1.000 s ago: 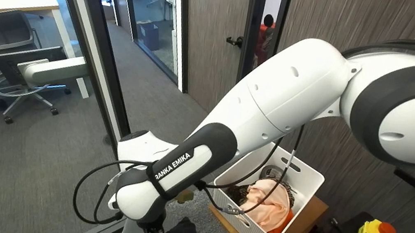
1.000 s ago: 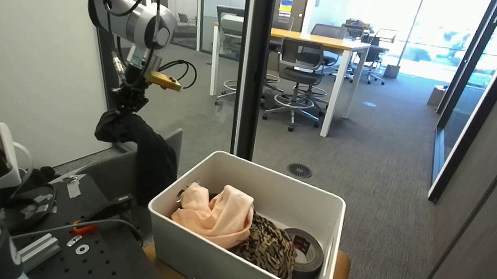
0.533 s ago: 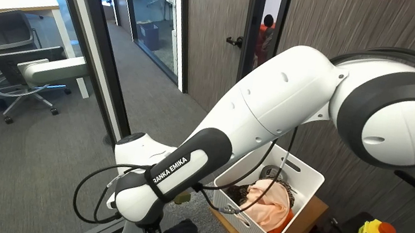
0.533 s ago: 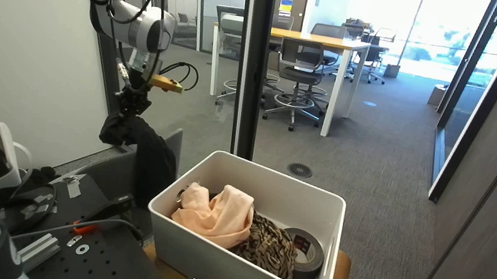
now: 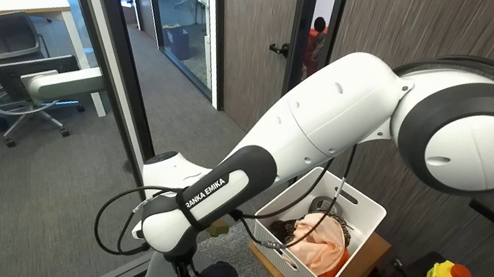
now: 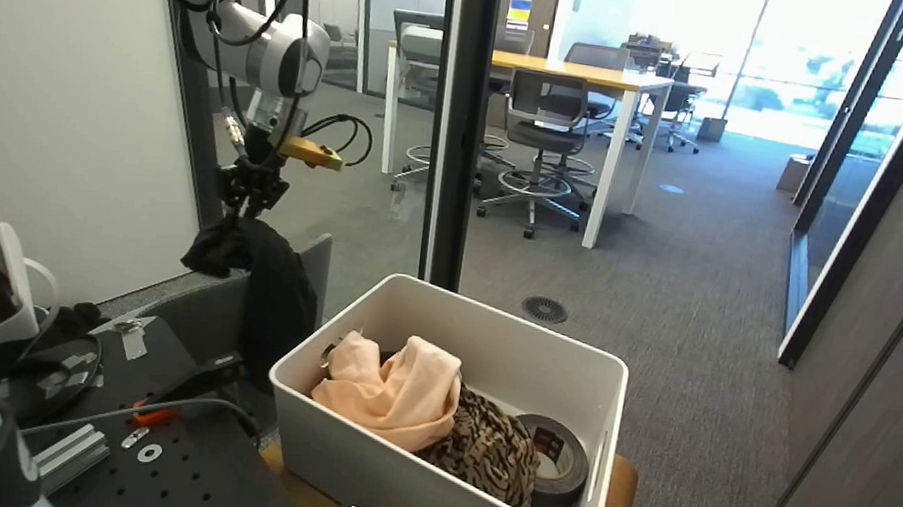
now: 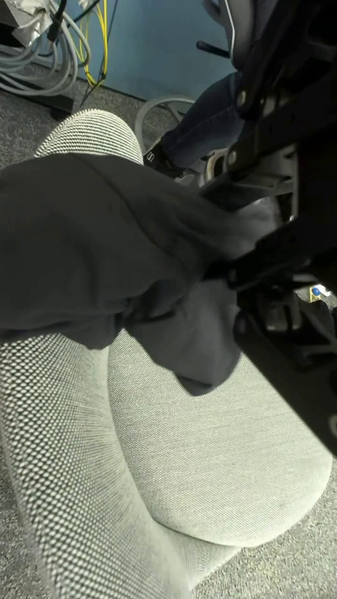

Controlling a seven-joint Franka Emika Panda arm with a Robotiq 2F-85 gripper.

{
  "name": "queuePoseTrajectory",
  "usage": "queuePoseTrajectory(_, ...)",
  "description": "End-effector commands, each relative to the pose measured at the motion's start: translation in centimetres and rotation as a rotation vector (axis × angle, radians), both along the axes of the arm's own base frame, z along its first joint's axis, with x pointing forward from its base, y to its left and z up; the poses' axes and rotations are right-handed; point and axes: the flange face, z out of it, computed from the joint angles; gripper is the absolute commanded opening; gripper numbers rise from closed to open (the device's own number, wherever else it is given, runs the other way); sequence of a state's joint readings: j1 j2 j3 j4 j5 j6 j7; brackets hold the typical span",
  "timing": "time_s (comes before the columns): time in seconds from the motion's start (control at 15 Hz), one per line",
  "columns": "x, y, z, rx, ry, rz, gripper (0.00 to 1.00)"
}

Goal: Remove the black clothing from the bin and hang it on the back of the chair

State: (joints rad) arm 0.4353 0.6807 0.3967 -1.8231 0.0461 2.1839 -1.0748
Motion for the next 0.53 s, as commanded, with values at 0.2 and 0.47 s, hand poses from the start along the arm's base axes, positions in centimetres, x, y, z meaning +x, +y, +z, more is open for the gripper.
queuePoseTrajectory(0.2,2.1,-1.0,0.5,-0.025,0.021,-0.028,0.90)
queuePoseTrajectory(0.47,3.6,-3.3,0.7,-0.065,0.031,-0.056,1.00)
